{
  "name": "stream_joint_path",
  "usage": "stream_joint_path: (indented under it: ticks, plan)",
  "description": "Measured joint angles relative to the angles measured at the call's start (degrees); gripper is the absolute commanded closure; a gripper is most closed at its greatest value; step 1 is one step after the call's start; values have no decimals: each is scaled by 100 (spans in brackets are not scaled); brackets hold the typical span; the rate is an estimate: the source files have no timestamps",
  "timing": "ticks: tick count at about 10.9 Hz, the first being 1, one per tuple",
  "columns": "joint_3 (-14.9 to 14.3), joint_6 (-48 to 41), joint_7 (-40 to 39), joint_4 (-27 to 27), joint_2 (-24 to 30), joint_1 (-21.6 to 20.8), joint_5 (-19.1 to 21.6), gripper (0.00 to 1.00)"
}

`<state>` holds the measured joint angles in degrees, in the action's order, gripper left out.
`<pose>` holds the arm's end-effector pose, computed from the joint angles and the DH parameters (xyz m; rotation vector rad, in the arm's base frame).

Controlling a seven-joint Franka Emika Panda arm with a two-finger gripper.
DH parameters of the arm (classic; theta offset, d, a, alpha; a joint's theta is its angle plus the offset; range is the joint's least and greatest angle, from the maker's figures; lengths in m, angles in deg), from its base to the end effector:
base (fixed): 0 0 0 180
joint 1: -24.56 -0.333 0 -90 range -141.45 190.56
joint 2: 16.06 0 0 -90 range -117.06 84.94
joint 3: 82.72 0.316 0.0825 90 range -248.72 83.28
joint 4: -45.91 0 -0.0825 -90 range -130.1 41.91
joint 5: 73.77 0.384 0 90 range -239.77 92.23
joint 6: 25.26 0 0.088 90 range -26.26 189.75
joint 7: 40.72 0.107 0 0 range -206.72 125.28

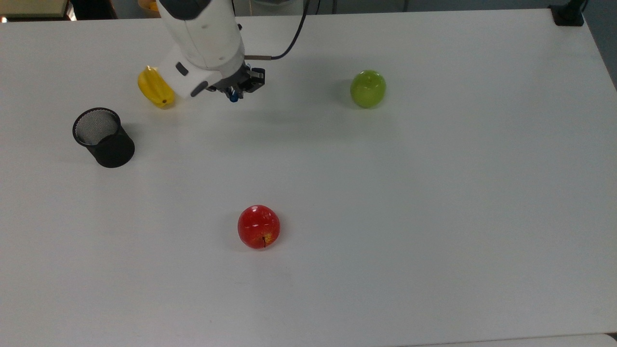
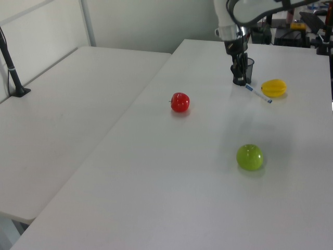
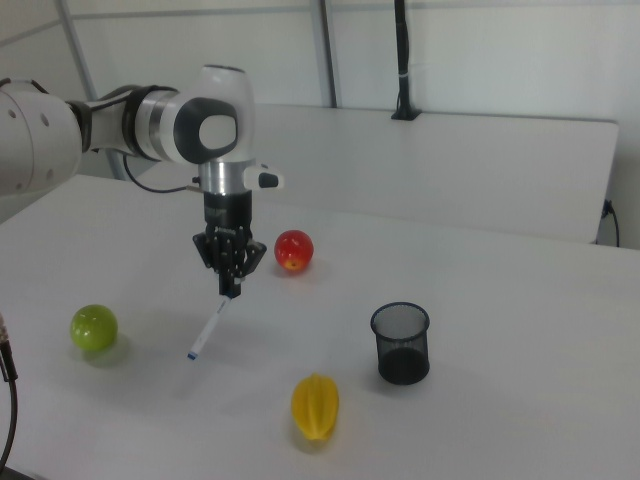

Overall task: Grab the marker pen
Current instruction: 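Carry the marker away from the cup and lower it to the table, then open the gripper to release the marker on the table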

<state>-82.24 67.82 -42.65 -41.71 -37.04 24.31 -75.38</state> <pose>0.6366 0.0046 0.4276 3.0902 0.0798 -0.4216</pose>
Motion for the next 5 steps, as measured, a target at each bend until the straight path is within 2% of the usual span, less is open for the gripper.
stream_joint_path:
  ticks: [2,5]
  plan:
    - [4,-89,-58,-158,-235,-339,-140,86]
    - [4,-120,-59,-475,-465,-794,-194,78]
